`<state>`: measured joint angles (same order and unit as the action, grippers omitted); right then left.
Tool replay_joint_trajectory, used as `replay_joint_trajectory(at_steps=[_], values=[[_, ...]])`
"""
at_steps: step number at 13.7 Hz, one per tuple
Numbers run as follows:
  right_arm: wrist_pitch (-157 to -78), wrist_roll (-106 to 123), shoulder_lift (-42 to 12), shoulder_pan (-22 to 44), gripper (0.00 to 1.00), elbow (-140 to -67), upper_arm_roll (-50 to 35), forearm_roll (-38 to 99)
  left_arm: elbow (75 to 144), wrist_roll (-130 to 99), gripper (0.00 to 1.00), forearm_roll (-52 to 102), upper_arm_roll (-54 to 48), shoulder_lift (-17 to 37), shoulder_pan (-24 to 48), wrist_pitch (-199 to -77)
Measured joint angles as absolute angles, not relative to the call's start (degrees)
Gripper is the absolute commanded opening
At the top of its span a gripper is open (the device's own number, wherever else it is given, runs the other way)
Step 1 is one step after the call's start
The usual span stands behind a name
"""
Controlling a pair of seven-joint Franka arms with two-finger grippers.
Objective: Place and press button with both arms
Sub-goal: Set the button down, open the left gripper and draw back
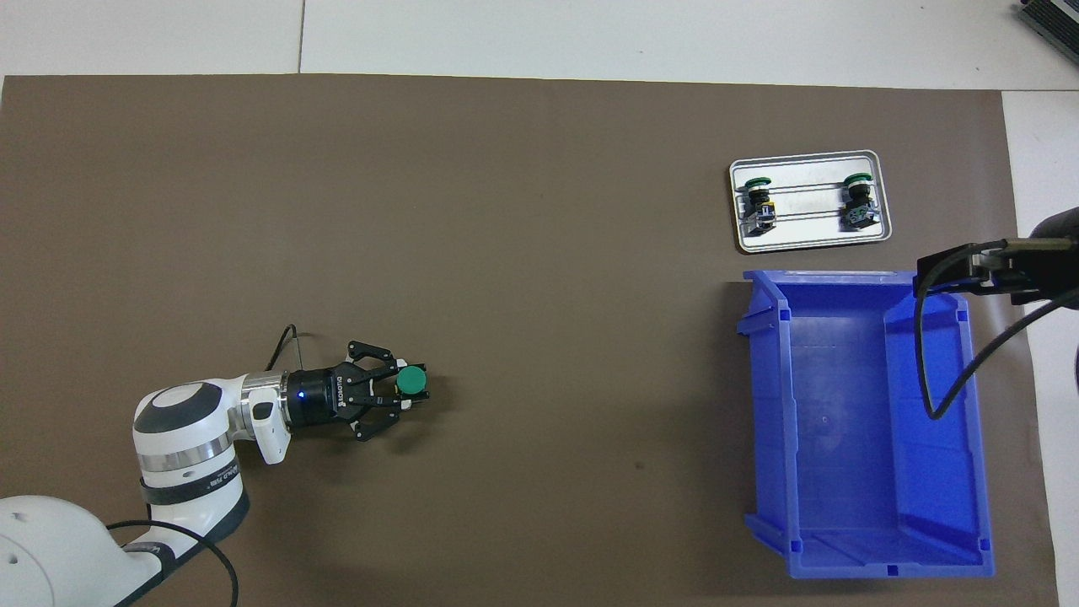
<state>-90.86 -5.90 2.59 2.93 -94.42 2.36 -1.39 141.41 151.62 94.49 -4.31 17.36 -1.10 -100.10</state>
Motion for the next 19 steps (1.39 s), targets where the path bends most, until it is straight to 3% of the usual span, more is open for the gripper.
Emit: replay_joint_trajectory(at_steps=[2,3,12,14,19], values=[[-90.9,-5.9,2.6,2.9,1.00,-94.4,2.4,-1.4,141.6,151.6,0.61,94.5,-4.3,17.4,-1.1,-100.3],[-90.9,-5.9,2.6,2.9,1.00,-94.4,2.4,-1.4,141.7,151.6,0.70,94.5,-4.3,17.4,-1.1,-100.3],[-90.9,-5.9,2.6,2.9,1.00,-94.4,2.4,-1.4,139.8,146.0,0.72,94.8,-4.1,16.9,-1.3,-91.0],[-90.9,-5.9,2.6,2.9,1.00,-94.4,2.4,-1.4,136.8,140.5,0.72,95.2,-3.9,16.7,-1.4,-90.2],[-90.9,-5.9,2.6,2.9,1.00,-94.4,2.4,-1.4,121.8,109.6,0.72,95.4,-3.9,15.5,-1.8,-90.8]])
